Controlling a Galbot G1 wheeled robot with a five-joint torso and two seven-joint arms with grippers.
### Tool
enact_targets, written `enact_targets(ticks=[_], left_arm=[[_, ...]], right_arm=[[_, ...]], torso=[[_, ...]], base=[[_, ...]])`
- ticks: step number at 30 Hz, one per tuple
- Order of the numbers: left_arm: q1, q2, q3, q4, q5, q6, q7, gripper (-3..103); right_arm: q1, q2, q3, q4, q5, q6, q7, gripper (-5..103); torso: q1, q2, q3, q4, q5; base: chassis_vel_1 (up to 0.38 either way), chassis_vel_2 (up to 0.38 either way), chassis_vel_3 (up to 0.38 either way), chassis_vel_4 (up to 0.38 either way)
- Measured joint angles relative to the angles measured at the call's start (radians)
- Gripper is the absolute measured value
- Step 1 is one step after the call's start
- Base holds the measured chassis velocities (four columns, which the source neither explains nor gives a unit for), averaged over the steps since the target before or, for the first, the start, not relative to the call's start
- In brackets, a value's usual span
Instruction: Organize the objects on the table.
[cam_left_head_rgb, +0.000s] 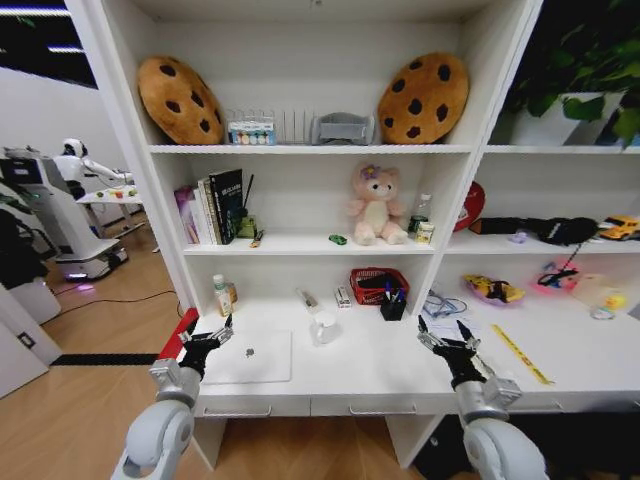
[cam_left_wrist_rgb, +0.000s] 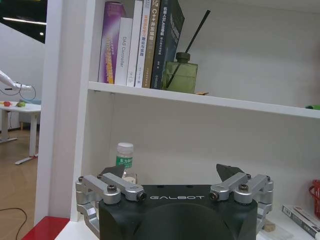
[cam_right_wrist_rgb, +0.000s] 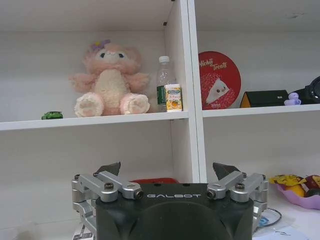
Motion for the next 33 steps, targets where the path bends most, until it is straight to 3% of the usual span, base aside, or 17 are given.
enact_targets(ticks=[19, 33], left_arm=[[0.000, 0.000, 0.000, 0.000, 0.000, 0.000, 0.000, 100], [0.000, 0.000, 0.000, 0.000, 0.000, 0.000, 0.000, 100]], right_arm=[[0.000, 0.000, 0.000, 0.000, 0.000, 0.000, 0.000, 100], [0.000, 0.000, 0.000, 0.000, 0.000, 0.000, 0.000, 100]], torso=[[0.000, 0.000, 0.000, 0.0002, -0.0002], [0.000, 0.000, 0.000, 0.0001, -0.0001]], base=[[0.009, -0.012, -0.009, 0.012], [0.103, -0.094, -0.107, 0.097]])
